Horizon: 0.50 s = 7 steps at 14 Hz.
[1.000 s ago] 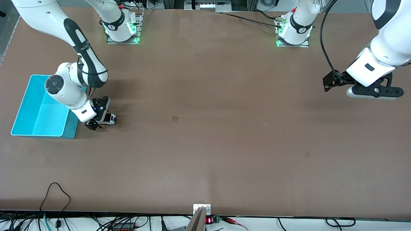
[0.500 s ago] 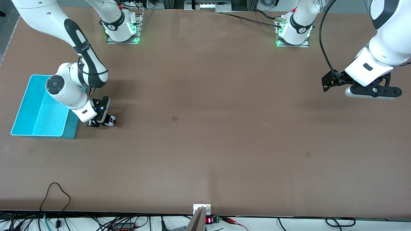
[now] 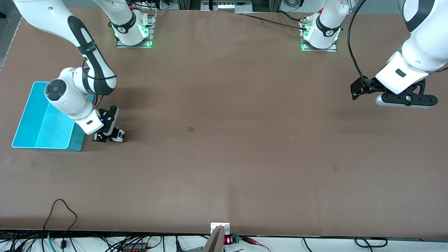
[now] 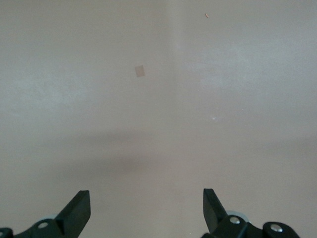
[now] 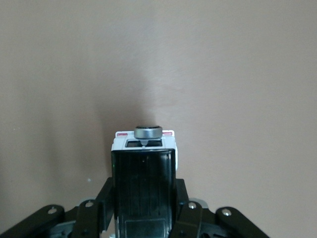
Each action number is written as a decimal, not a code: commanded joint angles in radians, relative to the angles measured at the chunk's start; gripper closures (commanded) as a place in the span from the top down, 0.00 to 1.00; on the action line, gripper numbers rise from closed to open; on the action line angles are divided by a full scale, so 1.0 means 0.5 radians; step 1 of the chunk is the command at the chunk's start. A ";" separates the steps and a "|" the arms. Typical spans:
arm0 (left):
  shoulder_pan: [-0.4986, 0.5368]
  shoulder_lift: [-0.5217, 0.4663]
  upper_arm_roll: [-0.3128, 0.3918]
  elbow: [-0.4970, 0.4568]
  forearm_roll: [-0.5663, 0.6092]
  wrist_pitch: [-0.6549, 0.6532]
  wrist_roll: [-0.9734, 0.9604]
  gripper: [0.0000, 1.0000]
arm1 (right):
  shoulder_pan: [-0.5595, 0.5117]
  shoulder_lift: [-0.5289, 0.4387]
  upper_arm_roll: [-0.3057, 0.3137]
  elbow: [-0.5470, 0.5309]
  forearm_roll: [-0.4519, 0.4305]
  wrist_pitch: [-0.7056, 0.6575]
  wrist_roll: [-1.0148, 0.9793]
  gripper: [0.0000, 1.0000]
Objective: Wind and store white jeep toy
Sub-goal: 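Lift the jeep with the right gripper and carry it over the bin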
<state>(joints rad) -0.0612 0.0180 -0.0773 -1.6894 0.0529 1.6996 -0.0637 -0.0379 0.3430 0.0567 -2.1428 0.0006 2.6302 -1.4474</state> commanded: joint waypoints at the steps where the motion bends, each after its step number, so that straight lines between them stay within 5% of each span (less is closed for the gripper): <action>1: 0.015 -0.008 -0.005 0.032 -0.026 -0.043 0.029 1.00 | -0.032 -0.094 0.022 0.232 0.036 -0.384 0.142 0.00; 7: 0.012 -0.008 -0.005 0.032 -0.026 -0.043 0.032 1.00 | -0.035 -0.296 -0.104 0.319 0.042 -0.689 0.927 0.00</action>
<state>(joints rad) -0.0611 0.0180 -0.0774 -1.6893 0.0529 1.6996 -0.0637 -0.0464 0.2255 0.0278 -1.9791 0.0091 2.3187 -1.0780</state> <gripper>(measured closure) 0.000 0.489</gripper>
